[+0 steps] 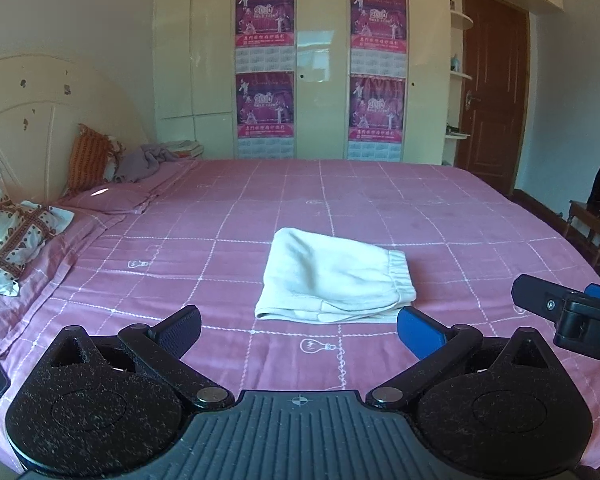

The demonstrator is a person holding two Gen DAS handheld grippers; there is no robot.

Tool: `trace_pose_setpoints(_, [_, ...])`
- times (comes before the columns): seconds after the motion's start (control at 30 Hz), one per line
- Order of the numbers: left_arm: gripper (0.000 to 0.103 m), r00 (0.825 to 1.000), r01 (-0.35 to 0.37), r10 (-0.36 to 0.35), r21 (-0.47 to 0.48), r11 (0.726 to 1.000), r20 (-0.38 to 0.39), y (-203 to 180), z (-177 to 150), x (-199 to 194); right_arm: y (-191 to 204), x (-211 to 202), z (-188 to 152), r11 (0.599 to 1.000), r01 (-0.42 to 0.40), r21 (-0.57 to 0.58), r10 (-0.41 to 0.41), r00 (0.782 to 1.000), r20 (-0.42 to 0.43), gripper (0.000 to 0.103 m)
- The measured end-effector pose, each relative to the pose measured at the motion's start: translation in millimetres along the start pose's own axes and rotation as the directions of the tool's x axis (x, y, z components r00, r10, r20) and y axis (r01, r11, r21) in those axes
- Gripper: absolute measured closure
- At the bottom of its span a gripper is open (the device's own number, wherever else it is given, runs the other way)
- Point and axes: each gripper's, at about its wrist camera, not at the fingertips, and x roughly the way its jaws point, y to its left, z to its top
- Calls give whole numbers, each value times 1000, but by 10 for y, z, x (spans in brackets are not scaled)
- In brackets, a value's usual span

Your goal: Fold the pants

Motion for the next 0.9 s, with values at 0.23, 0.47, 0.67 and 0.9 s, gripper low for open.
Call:
trace_pose_setpoints(0.23, [0, 987, -159, 158, 74, 985, 10, -76, -2, 107, 68, 52, -59, 999, 19, -32, -20, 1000, -11, 0])
trace_pose_setpoints(0.47, [0, 995, -95, 97, 72, 993, -27, -181, 84, 65, 123, 76, -97, 999, 4, -43, -5, 1000, -28, 0])
trace_pose_setpoints(0.67, [0, 994, -86, 90, 60, 994, -58, -195, 83, 141, 102, 53, -82, 998, 22, -57, -23, 999, -22, 0])
trace_pose_setpoints(0.9, [0, 994, -64, 65, 21, 998, -86, -110, 7, 270, 40, 125, -108, 998, 41, -56, -44, 998, -42, 0])
